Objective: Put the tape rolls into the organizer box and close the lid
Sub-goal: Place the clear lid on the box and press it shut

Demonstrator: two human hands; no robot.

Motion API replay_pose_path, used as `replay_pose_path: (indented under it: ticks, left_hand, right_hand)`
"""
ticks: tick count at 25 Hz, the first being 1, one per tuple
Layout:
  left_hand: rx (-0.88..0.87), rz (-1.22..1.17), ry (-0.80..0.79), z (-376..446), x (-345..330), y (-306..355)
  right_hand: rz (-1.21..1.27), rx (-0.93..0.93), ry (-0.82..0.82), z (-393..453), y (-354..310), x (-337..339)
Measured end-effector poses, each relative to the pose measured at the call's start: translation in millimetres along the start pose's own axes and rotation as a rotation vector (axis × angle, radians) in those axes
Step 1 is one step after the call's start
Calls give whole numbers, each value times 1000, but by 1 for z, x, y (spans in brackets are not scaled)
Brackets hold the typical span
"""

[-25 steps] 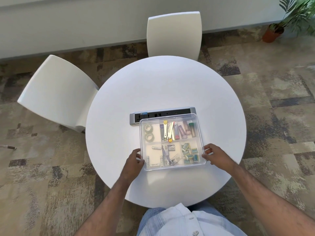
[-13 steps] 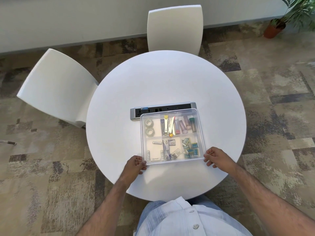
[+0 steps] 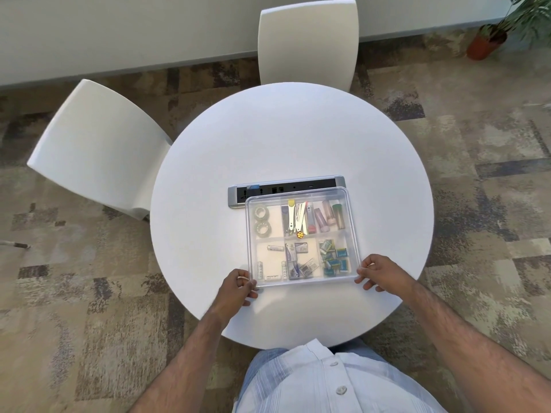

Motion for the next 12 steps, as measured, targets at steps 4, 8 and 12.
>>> replay_pose_path:
  ticks: [4,8,12]
  left_hand:
    - [41,89,-61,11,9,11]
    - [37,130,-43,26,13,37]
    - [-41,98,73,51,12,79]
  right_hand:
    - [13,23,9,4,-8,8]
    - [109,63,115,21,-32,12]
    - [97,127,193,49,-70,15]
Point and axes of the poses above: each hand's wrist, its own z-axis towards the middle knuckle, its own x-axis out of the back of the hand, y = z × x, the point moved 2 cm from there along z, towards the middle knuckle
